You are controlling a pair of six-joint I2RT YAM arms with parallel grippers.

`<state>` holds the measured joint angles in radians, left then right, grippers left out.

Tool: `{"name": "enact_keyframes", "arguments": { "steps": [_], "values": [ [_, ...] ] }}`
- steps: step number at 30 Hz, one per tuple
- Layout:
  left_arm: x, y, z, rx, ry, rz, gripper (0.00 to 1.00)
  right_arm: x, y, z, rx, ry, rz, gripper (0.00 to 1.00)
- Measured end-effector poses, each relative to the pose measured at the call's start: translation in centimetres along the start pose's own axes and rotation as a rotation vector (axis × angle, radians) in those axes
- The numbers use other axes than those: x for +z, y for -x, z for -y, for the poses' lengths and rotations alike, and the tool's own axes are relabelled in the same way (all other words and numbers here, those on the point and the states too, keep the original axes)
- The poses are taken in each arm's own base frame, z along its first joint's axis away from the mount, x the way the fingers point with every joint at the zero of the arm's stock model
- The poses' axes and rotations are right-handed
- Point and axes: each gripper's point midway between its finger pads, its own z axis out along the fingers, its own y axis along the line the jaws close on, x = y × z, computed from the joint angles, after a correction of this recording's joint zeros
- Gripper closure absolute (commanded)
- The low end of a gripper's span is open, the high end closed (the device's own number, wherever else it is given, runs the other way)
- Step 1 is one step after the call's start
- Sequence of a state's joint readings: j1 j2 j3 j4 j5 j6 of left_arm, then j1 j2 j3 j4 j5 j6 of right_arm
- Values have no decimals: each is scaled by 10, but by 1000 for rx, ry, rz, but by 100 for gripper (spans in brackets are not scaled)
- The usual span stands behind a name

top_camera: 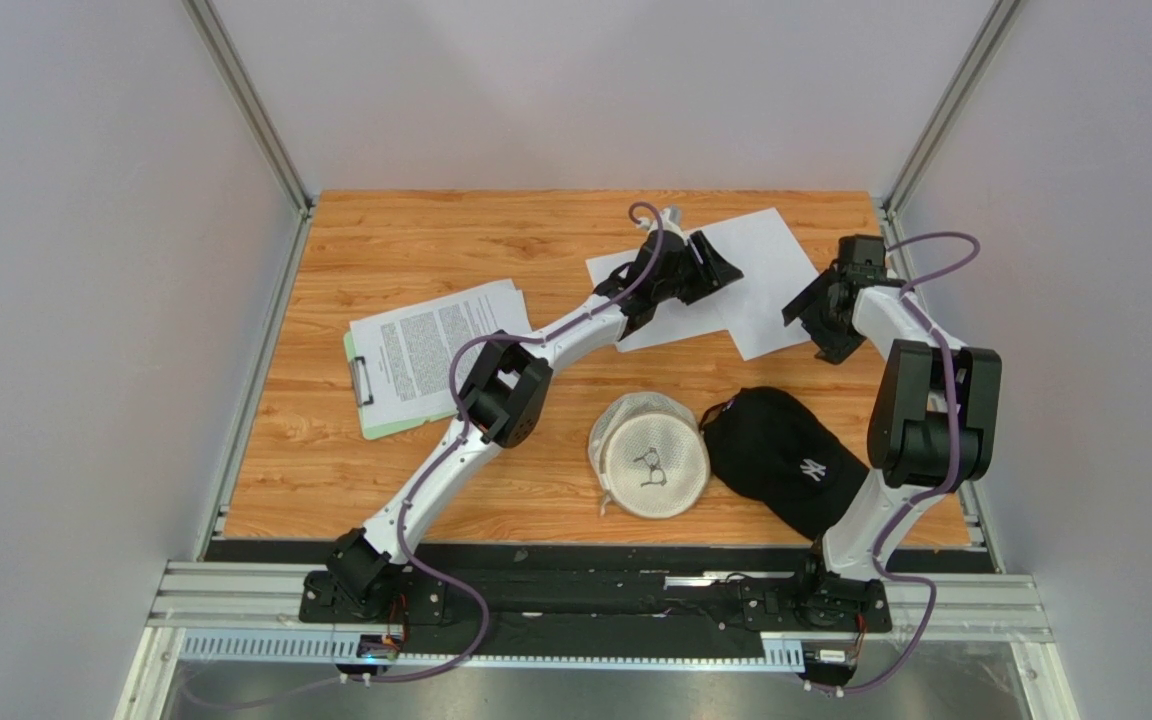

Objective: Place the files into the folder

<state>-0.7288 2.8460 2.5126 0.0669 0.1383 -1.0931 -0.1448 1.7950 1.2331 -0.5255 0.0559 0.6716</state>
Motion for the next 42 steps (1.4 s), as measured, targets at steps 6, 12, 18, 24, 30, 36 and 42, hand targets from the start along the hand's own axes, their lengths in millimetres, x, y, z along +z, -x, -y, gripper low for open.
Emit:
{"name": "enact_keyframes", "arguments": {
  "steps": [6, 12, 18, 24, 30, 36, 42],
  "values": [
    [-1, -15, -21, -34, 86, -20, 35, 0, -1, -1, 7, 4, -4, 25],
    [-1, -18, -24, -86, 112, -27, 37, 5, -12, -12, 62, 57, -62, 26],
    [-2, -19, -26, -121, 134, -30, 41, 16, -32, -6, 110, 57, -118, 26],
    [-5, -22, -28, -124, 146, -47, 43, 23, -30, -27, 145, 153, -139, 25],
    [-7, -25, -27, -117, 144, -77, 43, 28, -27, -44, 166, 234, -163, 25],
    [-10, -30, -26, -110, 129, -113, 43, 30, -26, -66, 152, 354, -187, 24],
    [-11, -34, -25, -95, 116, -142, 43, 28, -27, -76, 104, 445, -173, 20]
  ]
}}
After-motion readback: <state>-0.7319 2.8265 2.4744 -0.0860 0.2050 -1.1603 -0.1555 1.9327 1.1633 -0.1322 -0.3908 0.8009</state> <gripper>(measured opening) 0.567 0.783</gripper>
